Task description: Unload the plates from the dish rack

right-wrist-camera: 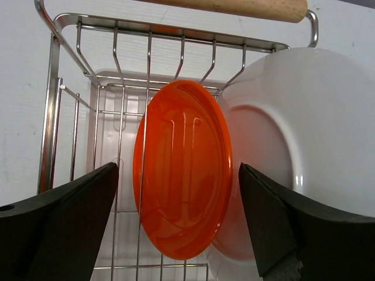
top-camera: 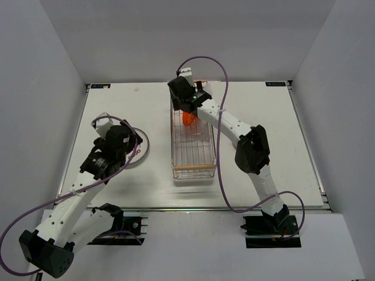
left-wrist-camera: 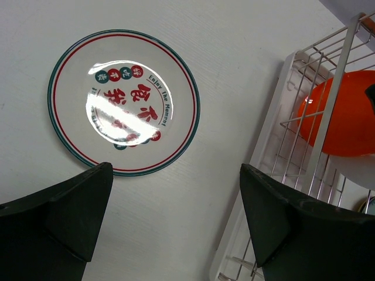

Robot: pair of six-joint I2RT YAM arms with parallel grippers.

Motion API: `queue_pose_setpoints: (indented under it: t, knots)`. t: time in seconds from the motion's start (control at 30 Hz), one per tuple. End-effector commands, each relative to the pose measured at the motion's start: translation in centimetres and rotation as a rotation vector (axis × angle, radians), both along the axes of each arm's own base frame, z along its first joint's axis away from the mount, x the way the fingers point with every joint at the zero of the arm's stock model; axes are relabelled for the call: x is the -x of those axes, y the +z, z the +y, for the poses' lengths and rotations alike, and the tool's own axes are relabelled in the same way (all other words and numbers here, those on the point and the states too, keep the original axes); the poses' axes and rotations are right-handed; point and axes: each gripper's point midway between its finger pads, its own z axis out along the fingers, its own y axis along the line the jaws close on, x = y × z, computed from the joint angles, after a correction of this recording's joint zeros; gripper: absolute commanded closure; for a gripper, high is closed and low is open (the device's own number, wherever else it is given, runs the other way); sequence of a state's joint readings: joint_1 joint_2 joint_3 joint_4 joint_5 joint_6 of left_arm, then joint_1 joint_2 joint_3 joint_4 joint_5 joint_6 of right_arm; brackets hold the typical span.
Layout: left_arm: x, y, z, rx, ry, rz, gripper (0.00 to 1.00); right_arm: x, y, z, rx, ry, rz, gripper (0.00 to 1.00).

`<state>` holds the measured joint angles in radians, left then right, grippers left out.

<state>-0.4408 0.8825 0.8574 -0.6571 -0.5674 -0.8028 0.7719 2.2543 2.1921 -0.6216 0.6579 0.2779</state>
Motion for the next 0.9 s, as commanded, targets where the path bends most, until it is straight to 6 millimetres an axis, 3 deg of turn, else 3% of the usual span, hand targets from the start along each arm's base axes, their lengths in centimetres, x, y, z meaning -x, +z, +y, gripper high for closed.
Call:
queue_pose_setpoints:
  t: [0.0, 0.57, 0.87]
  knots:
    - [-0.1, 0.0, 0.0, 0.001, 0.009, -0.01, 0.02, -1.2, 1.8, -0.4, -0.02, -0.058, -0.079, 0.12]
    - [0.5, 0.2, 0.8, 0.006, 0.051, -0.019, 0.02, -1.1, -0.8, -0.7, -0.002, -0.089, -0.034, 0.28]
    - [0.8, 0.5, 1.4, 0.015, 0.079, -0.04, 0.02, -0.9, -0.4, -0.5, -0.027, -0.084, -0.039, 0.46]
